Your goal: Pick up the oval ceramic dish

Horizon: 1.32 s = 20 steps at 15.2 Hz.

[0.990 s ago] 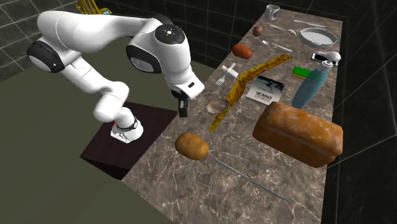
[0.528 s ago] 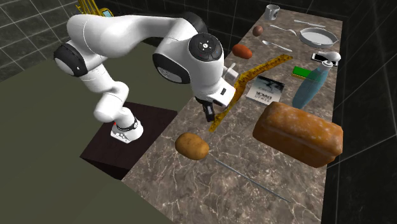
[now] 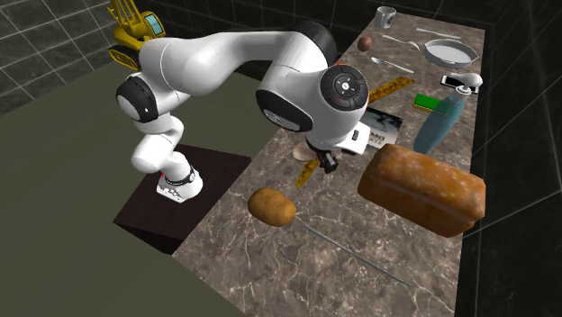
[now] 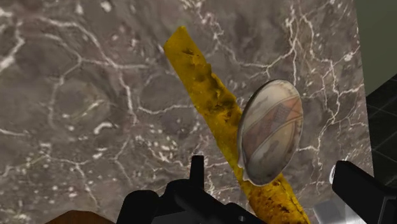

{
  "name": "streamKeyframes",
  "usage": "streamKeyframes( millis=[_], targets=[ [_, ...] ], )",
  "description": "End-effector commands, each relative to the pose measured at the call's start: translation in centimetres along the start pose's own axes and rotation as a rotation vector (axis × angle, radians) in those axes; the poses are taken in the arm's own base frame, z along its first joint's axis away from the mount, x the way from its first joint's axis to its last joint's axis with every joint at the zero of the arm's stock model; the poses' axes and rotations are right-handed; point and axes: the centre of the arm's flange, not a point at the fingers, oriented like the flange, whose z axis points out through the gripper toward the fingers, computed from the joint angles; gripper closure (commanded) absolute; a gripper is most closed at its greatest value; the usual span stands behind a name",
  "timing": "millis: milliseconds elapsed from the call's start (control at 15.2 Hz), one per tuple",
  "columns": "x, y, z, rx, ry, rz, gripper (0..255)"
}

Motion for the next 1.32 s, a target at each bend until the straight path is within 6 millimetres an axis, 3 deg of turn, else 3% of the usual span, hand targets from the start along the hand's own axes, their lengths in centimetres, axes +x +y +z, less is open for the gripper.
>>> streamKeyframes(
  millis=[0,330,396,990,1254],
  targets=[
    [-0.1,0.5,0.9,0.002,0.001,-0.004,0],
    [-0.5,1.2,2.6,0.002,0.001,-0.004,0],
    [-0.4,1.1,2.7,0.002,0.001,-0.004,255],
    [-0.5,1.2,2.6,0.002,0.001,-0.004,255],
    [-0.1,0.4,0.7,0.002,0.001,-0.004,255]
  ],
)
